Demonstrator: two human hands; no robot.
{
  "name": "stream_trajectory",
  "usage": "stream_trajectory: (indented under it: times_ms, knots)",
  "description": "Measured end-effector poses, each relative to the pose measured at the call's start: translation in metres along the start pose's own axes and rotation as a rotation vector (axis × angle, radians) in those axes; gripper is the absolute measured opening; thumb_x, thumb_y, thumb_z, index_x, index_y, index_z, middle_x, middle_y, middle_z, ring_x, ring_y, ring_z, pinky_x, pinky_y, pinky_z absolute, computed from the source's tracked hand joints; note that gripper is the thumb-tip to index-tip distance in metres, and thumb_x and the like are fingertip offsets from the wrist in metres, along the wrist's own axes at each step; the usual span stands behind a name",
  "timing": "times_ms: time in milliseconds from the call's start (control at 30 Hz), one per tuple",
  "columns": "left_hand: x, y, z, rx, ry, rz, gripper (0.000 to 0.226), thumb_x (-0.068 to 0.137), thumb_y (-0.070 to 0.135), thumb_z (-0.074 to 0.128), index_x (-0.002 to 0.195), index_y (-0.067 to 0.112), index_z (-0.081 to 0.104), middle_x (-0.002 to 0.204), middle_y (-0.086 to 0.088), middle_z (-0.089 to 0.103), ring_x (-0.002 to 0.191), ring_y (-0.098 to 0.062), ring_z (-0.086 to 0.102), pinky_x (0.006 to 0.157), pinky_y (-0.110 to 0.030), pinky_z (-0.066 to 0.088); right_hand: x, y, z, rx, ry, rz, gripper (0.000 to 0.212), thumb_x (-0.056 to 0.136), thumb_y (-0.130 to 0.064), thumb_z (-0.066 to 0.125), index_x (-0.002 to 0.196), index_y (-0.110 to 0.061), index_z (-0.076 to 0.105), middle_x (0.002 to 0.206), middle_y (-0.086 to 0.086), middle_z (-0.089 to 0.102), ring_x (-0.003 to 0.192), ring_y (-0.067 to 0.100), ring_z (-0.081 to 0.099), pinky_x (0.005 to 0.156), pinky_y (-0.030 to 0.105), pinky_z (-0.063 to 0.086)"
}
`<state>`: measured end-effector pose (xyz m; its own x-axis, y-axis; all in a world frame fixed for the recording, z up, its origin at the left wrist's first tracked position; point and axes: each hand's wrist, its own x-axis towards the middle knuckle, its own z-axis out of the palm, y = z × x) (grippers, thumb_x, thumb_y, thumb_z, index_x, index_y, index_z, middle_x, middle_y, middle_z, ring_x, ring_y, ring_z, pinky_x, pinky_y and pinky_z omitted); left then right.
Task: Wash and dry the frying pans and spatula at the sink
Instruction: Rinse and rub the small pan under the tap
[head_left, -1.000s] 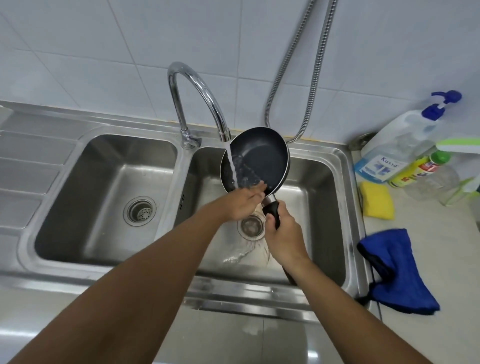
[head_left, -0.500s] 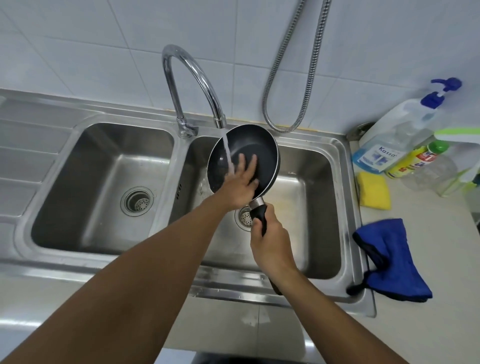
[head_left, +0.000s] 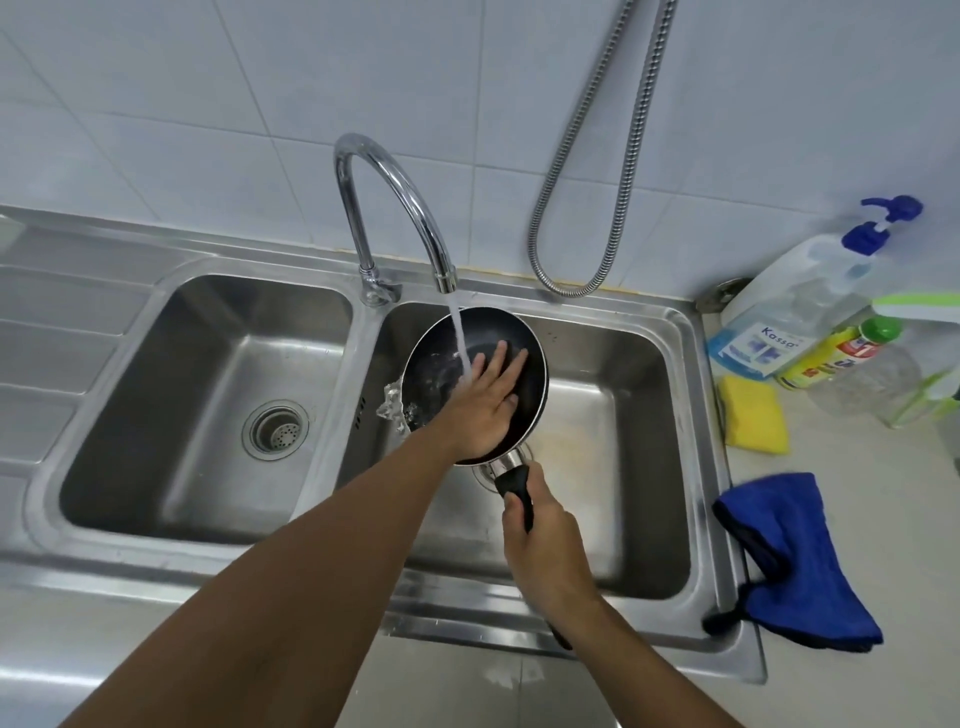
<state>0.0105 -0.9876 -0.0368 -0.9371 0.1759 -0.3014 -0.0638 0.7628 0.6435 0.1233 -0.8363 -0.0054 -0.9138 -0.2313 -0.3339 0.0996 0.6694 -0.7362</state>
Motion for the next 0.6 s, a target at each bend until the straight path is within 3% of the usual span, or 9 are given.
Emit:
stream_trajectory:
  times_ms: [100,167,233,300,367,467,533,600]
  knots:
    - [-0.005,-0.011,0.005,0.16,0.0,0.021,0.063,0.11,0.031,0.032,0.164,0.024,-0.002,0.171,-0.002,-0.011,0.157,-0.033,-0.008,0.127,-0.05,0.004,0.003,-0.001,-0.003,0.016,0.015,0.014,0.035,0.107,-0.021,0.044,0.142,-0.023,0.044,0.076,-0.015,0.058,0.062,0.005,0.057,0.053,0.011,0.04]
    - [-0.012,-0.023,0.004,0.207,-0.065,-0.063,0.065,0.109,0.033,0.036,0.164,0.025,0.003,0.173,-0.001,-0.001,0.158,-0.028,0.006,0.127,-0.047,0.015,0.006,0.001,-0.005,0.005,0.036,0.044,0.034,0.106,-0.02,0.044,0.14,-0.022,0.045,0.076,-0.015,0.057,0.064,0.004,0.056,0.053,0.01,0.039]
    - [-0.024,-0.035,-0.003,0.231,-0.055,-0.133,0.056,0.105,0.031,0.042,0.16,0.029,0.029,0.164,-0.007,0.035,0.145,-0.029,0.041,0.117,-0.044,0.037,0.01,0.005,-0.007,-0.018,0.069,0.07,0.034,0.105,-0.02,0.044,0.139,-0.022,0.045,0.077,-0.014,0.057,0.065,0.007,0.054,0.052,0.012,0.038]
    - [-0.034,-0.045,-0.011,0.166,0.073,-0.167,0.041,0.101,0.025,0.047,0.139,0.031,0.061,0.132,-0.008,0.067,0.112,-0.029,0.065,0.101,-0.039,0.052,0.012,0.008,-0.009,-0.049,0.065,0.077,0.036,0.105,-0.021,0.044,0.141,-0.021,0.043,0.08,-0.009,0.06,0.068,0.014,0.056,0.053,0.017,0.036]
    - [-0.038,-0.051,-0.02,-0.067,0.277,-0.273,0.032,0.098,0.019,0.053,0.12,0.027,0.075,0.113,-0.006,0.075,0.091,-0.022,0.07,0.092,-0.036,0.058,0.012,0.012,-0.012,-0.072,0.039,0.075,0.038,0.105,-0.022,0.044,0.143,-0.022,0.041,0.084,-0.005,0.062,0.073,0.02,0.06,0.059,0.027,0.04]
    - [-0.037,-0.053,-0.044,-0.417,0.543,-0.429,0.031,0.101,0.014,0.055,0.129,0.016,0.068,0.117,-0.003,0.072,0.092,-0.016,0.068,0.085,-0.028,0.055,0.009,0.015,-0.013,-0.072,0.015,0.074,0.036,0.107,-0.022,0.043,0.142,-0.022,0.04,0.083,-0.008,0.06,0.069,0.009,0.059,0.052,0.015,0.039]
    - [-0.027,-0.053,-0.068,-0.538,0.605,-0.463,0.038,0.1,0.007,0.049,0.137,0.011,0.06,0.122,-0.004,0.067,0.102,-0.017,0.065,0.086,-0.023,0.048,0.008,0.016,-0.013,-0.071,0.017,0.073,0.037,0.107,-0.021,0.043,0.143,-0.023,0.04,0.081,-0.011,0.058,0.068,0.006,0.057,0.051,0.012,0.04]
    - [-0.01,-0.053,-0.093,-0.63,0.596,-0.451,0.039,0.094,0.002,0.044,0.127,0.011,0.061,0.105,-0.005,0.066,0.089,-0.02,0.06,0.073,-0.026,0.047,0.008,0.016,-0.012,-0.078,0.022,0.064,0.038,0.106,-0.02,0.044,0.144,-0.023,0.04,0.085,-0.009,0.059,0.068,0.006,0.056,0.052,0.012,0.04]
